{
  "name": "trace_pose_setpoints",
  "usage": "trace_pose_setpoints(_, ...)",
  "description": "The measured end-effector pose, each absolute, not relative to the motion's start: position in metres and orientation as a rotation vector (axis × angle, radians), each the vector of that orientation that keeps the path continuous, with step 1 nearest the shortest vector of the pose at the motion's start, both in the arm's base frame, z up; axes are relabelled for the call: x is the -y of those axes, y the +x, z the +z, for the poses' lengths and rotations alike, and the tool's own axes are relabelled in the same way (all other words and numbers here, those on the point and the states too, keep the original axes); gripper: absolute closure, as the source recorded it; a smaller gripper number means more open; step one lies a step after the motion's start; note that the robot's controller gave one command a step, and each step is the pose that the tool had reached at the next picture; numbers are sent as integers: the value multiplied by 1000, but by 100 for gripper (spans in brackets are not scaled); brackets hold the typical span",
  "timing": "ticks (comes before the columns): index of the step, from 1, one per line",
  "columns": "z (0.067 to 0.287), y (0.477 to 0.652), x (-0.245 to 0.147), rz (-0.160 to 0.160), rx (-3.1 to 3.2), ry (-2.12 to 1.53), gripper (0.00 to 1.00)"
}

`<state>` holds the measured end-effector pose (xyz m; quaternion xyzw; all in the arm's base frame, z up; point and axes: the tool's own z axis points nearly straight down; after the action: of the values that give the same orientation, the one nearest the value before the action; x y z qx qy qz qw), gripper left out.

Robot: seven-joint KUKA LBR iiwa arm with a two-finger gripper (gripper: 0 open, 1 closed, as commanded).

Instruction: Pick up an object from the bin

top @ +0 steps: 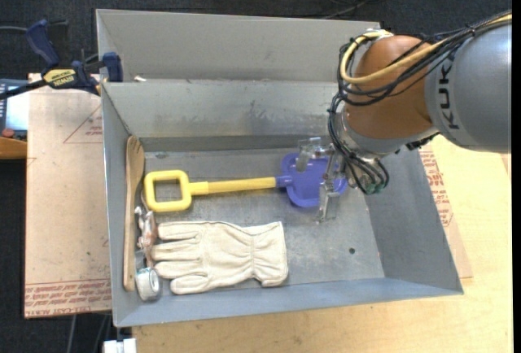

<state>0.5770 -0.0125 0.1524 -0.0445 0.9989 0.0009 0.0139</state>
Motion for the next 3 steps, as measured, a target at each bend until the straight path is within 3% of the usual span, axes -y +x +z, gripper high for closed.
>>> trace_pose_setpoints(1,70,515,-79,12,-3145,-128,100)
trace_pose_setpoints(2,70,515,-79,12,-3145,-127,100)
trace_pose_setpoints(3,150,510,-88,12,-3149,-124,100)
